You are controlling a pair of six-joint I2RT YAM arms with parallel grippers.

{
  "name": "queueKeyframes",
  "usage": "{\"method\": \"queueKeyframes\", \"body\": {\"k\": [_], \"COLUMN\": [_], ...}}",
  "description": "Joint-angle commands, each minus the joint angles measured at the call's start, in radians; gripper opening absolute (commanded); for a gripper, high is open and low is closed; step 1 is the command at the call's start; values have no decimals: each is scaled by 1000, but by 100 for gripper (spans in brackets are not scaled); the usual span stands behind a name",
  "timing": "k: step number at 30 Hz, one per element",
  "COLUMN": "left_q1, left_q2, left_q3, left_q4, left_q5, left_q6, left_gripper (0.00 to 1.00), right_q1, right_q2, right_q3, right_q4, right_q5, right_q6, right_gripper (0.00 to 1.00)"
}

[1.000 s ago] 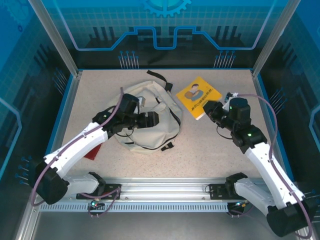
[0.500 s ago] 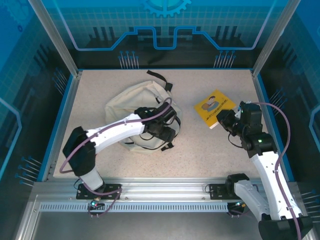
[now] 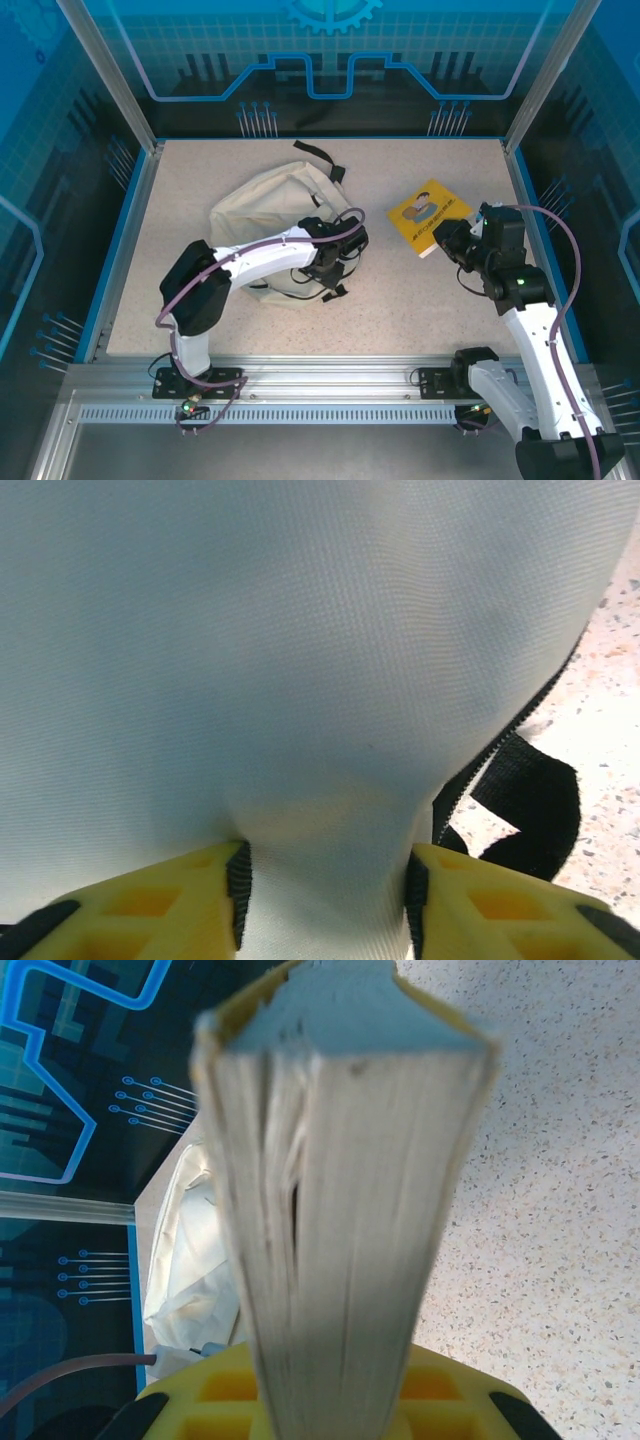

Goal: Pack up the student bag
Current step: Open the student bag at the center of the table.

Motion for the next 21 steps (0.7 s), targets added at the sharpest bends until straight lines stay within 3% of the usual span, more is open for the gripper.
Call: {"method": "queueKeyframes", "body": {"k": [1, 8, 13, 21], "left_q1": [-4, -5, -1, 14], "left_q2": [12, -46, -158, -329], "left_q3": [38, 56, 74, 114], "left_q4": [-34, -38, -20, 118], "left_q5": [-38, -67, -115, -254], "left_q6": [-13, 3, 25, 45], "left_gripper": [40, 13, 2, 0], "right_q1": [-17, -18, -21, -24], "right_q2": [-11, -17, -30, -54], "right_q3": [9, 9, 9, -27], "right_q4": [51, 38, 15, 59], "right_q5": [-21, -20, -16, -148], "right_q6": [-6, -5, -16, -43], "right_gripper": [2, 2, 2, 1]}}
